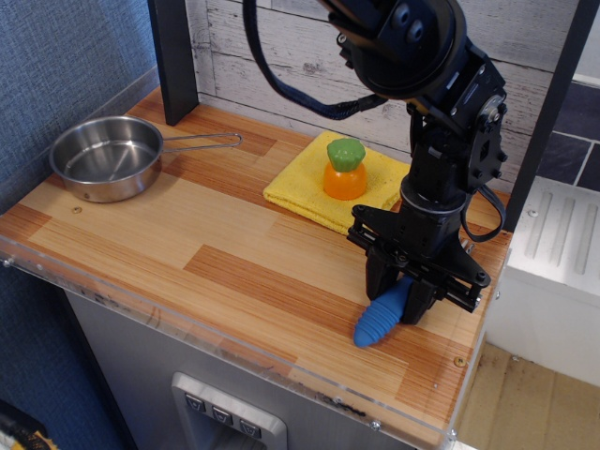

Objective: Place the fork near the front edge of the table.

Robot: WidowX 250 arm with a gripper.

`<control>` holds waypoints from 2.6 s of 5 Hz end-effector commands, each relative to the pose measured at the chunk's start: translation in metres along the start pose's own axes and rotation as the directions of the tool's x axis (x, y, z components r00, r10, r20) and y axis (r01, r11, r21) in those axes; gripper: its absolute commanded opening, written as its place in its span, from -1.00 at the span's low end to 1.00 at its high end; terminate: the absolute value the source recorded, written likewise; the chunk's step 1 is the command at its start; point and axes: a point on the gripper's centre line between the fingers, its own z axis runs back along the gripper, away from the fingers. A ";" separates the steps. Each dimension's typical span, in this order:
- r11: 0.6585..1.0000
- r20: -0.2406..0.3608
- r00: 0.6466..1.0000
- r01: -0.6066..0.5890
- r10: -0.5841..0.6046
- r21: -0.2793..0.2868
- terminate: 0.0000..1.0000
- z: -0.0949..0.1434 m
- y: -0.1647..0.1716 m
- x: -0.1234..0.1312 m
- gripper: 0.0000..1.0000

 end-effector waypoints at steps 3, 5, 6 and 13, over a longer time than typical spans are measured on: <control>0.938 0.224 0.912 -0.324 0.344 -0.122 -1.00 0.115 0.010 0.012 -1.00; 0.661 0.273 0.605 -0.715 0.748 -0.228 -1.00 0.147 0.043 -0.013 -1.00; 0.460 0.268 0.396 -0.852 0.878 -0.250 -1.00 0.149 0.067 -0.026 -1.00; -0.198 0.209 -0.203 -0.979 0.957 -0.046 -1.00 0.066 0.140 -0.064 -1.00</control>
